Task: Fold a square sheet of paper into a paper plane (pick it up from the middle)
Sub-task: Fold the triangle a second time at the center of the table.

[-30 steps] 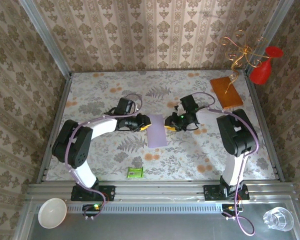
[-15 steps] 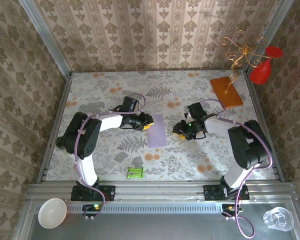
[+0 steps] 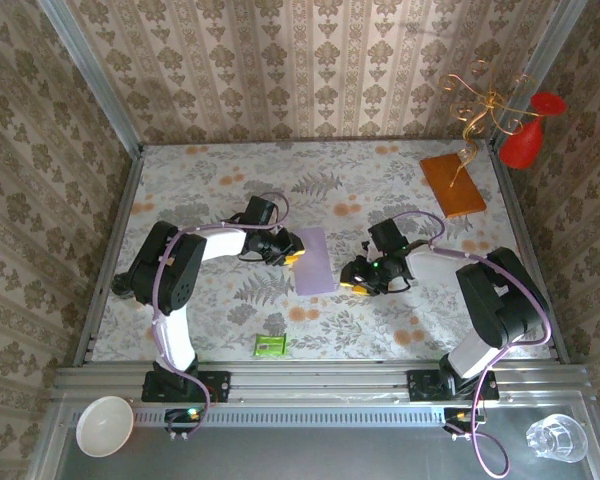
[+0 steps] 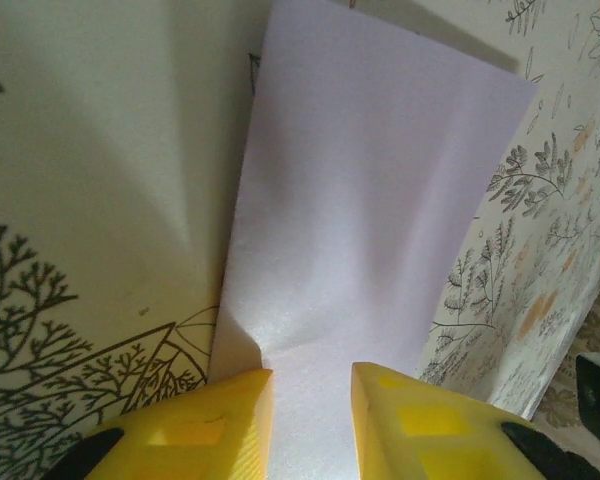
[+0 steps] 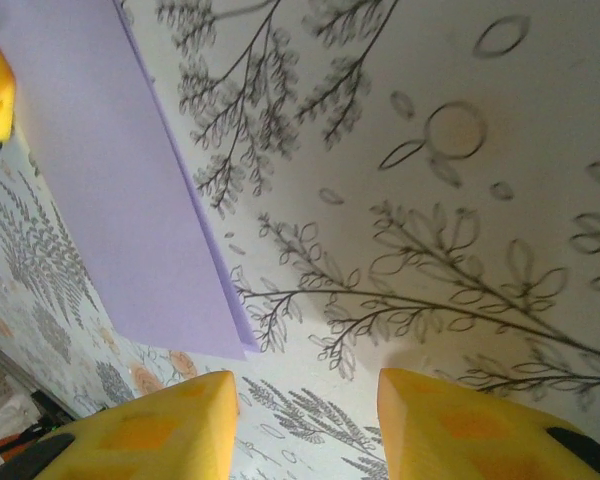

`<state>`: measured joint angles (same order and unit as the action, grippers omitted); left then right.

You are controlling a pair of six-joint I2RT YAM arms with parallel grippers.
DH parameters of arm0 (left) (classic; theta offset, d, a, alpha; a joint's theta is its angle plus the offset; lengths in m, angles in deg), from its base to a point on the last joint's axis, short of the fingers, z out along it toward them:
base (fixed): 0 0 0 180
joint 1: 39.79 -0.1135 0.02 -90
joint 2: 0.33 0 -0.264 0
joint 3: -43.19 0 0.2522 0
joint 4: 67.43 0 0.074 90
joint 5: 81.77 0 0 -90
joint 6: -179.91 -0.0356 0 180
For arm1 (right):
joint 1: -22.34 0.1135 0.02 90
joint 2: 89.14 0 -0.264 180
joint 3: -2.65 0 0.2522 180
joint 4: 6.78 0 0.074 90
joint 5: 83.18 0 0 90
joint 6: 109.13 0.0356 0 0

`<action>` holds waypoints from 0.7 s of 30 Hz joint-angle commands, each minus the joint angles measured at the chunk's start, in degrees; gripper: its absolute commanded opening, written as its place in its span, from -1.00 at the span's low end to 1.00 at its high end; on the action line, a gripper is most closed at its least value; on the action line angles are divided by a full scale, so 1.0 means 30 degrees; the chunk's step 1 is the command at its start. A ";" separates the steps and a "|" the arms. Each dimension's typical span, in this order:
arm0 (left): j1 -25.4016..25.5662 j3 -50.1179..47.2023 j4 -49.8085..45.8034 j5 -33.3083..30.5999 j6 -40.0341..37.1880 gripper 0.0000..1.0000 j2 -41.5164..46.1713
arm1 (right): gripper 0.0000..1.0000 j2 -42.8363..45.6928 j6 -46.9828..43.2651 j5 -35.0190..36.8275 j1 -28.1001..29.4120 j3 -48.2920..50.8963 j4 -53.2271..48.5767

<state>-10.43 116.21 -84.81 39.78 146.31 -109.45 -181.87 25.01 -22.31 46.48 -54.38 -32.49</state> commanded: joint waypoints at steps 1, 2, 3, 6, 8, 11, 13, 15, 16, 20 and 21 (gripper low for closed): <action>-0.0032 -0.0178 -0.1538 -0.0726 0.0520 -0.42 -0.0775 | -0.12 0.0046 0.0560 -0.0728 0.0424 0.0187 0.0779; -0.0025 -0.0210 -0.1577 -0.0812 0.0574 -0.42 -0.0773 | -0.12 -0.0022 0.0677 -0.0750 0.0527 0.0162 0.0975; -0.0059 -0.0229 -0.1605 -0.0836 0.0592 -0.43 -0.0803 | -0.12 -0.0105 0.0774 -0.0778 0.0668 0.0104 0.1145; -0.0062 -0.0167 -0.1808 -0.0802 0.0711 -0.43 -0.0961 | -0.13 -0.0432 0.1058 -0.0717 0.0884 -0.0078 0.1537; -0.0073 -0.0126 -0.1841 -0.0746 0.0806 -0.44 -0.1039 | -0.14 -0.0662 0.1212 -0.0641 0.0954 -0.0164 0.1823; -0.0073 -0.0157 -0.1812 -0.0679 0.0880 -0.44 -0.1138 | -0.16 -0.0976 0.1438 -0.0577 0.1079 -0.0226 0.2238; -0.0085 -0.0184 -0.1784 -0.0622 0.0887 -0.44 -0.1175 | -0.21 -0.1148 0.1488 -0.0598 0.1145 -0.0252 0.2397; -0.0080 -0.0185 -0.1753 -0.0575 0.0916 -0.44 -0.1213 | -0.27 -0.1342 0.1394 -0.0706 0.1262 -0.0300 0.2438; -0.0070 -0.0185 -0.1726 -0.0527 0.0916 -0.44 -0.1214 | -0.29 -0.1426 0.1356 -0.0794 0.1321 -0.0314 0.2443; -0.0089 -0.0209 -0.1695 -0.0460 0.0947 -0.45 -0.1287 | -0.38 -0.1555 0.1209 -0.0817 0.1531 -0.0344 0.2451; -0.0080 -0.0241 -0.1644 -0.0466 0.0996 -0.45 -0.1285 | -0.39 -0.1589 0.1187 -0.0755 0.1559 -0.0373 0.2432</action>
<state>-10.65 116.37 -85.00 40.13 148.21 -109.80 -185.28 28.68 -23.60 50.22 -54.55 -25.62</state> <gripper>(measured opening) 0.277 0.308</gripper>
